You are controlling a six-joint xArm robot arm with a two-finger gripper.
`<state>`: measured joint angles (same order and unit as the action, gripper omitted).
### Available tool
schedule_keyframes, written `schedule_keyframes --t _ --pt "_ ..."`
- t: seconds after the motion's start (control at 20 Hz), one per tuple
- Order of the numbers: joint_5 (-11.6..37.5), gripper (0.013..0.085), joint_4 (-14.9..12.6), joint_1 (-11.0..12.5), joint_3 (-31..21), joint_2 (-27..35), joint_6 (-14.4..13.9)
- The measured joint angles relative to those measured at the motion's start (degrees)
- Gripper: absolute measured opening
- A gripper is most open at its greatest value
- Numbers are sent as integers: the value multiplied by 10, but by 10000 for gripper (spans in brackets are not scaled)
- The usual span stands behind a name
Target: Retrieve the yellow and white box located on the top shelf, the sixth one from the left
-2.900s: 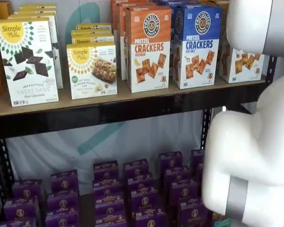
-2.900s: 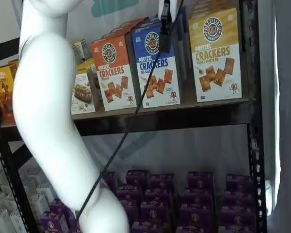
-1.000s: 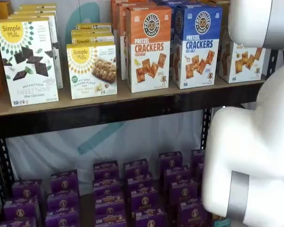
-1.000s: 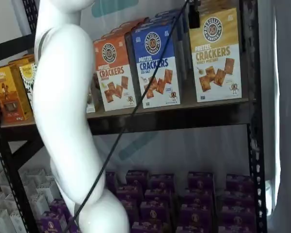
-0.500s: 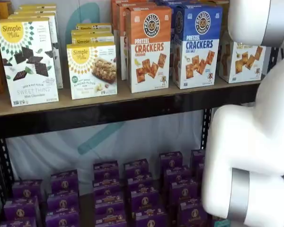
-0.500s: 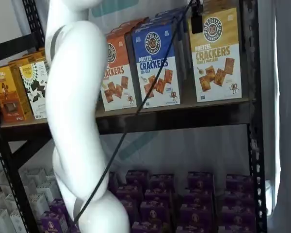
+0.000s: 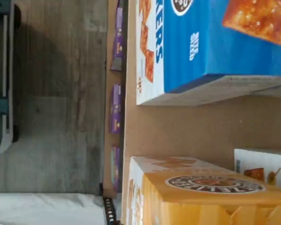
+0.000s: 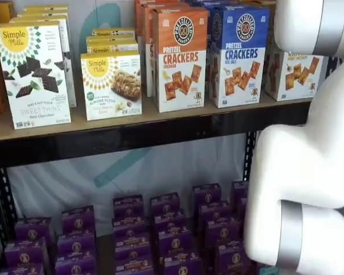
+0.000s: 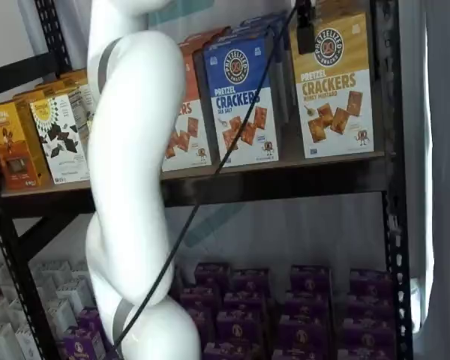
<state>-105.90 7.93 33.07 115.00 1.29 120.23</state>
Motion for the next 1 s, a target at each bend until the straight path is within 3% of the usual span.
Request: schedule_keyframes --t 0.3,0.5,0.7,0.8,1.0 --pt "0 850 -5 -4 -4 0 -2" --pt "5 730 -2 -2 -11 -3 -1" --pt "8 730 -1 1 -14 -4 2" --pt "7 650 1 3 -13 -4 3" --pt "6 650 6 8 -13 -6 5"
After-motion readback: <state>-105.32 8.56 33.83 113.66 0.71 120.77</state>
